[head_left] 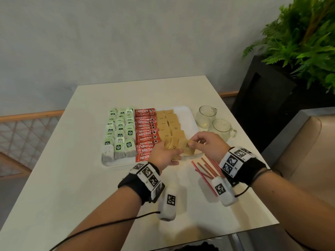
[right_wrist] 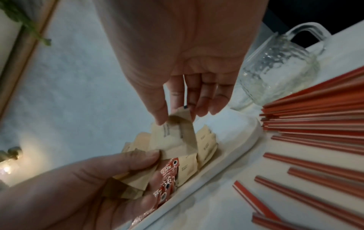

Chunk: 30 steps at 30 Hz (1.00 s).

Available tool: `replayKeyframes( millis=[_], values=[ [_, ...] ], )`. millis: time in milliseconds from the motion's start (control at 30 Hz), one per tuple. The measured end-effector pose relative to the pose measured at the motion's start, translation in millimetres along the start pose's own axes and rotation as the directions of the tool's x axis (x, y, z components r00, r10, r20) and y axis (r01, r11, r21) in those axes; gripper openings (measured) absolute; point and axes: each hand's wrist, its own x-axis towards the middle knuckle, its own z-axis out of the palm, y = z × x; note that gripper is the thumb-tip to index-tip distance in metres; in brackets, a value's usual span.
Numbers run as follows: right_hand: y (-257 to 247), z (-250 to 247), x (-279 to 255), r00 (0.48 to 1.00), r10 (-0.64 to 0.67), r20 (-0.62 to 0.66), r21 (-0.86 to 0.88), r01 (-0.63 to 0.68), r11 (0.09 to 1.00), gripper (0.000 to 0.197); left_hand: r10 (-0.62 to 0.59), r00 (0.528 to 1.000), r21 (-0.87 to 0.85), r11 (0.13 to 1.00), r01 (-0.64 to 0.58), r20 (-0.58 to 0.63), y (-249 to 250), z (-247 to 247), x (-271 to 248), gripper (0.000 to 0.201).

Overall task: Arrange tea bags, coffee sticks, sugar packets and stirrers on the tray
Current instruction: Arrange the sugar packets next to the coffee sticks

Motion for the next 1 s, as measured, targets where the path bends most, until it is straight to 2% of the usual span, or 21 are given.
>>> replayKeyframes(
  millis=[100, 200, 300, 400, 533, 667, 833, 1000],
  values=[
    [-10.2, 1.6, 3.5, 0.999, -0.049, 0.012, -0.165, 0.050, 0.985, 0.015, 0.030, 0.999, 0.105, 0.994, -0.031, 0.012, 6.6, -10.2, 3.6, 0.031],
    [-15.0, 7.6, 10.4, 0.999, -0.020, -0.026, -0.205, 0.014, 0.979, 0.019, 0.051, 0.999, 0.103, 0.993, -0.051, 0.002, 11.5, -22.1, 7.6, 0.036],
    [-11.2, 20.9, 17.5, 0.991, 0.095, -0.092, -0.171, -0.109, 0.979, 0.020, 0.026, 0.998, -0.001, 1.000, -0.026, -0.060, 18.9, -43.9, 14.4, 0.034],
    [-5.0, 36.8, 21.3, 0.964, 0.227, -0.139, -0.124, -0.245, 0.962, 0.019, -0.076, 0.991, -0.198, 0.979, 0.054, -0.109, 26.3, -71.2, 17.4, 0.013],
    [-4.4, 58.7, 28.0, 0.941, 0.306, -0.141, -0.119, -0.323, 0.939, 0.018, -0.108, 0.980, -0.255, 0.965, 0.064, -0.165, 25.4, -97.9, 22.9, 0.012],
    [-9.7, 71.4, 38.7, 0.924, 0.359, -0.132, -0.187, -0.379, 0.906, 0.018, -0.188, 0.979, -0.429, 0.893, 0.137, -0.078, 28.1, -106.9, 22.9, 0.010],
    [-9.7, 75.1, 48.7, 0.913, 0.392, -0.118, -0.254, -0.409, 0.876, 0.022, -0.185, 0.983, -0.422, 0.891, 0.170, 0.005, 24.9, -113.2, 26.5, 0.027],
    [-8.8, 77.6, 51.5, 0.910, 0.395, -0.123, -0.265, -0.414, 0.871, 0.021, -0.128, 0.988, -0.419, 0.896, 0.150, 0.080, 20.5, -114.8, 29.0, 0.028]
  ],
)
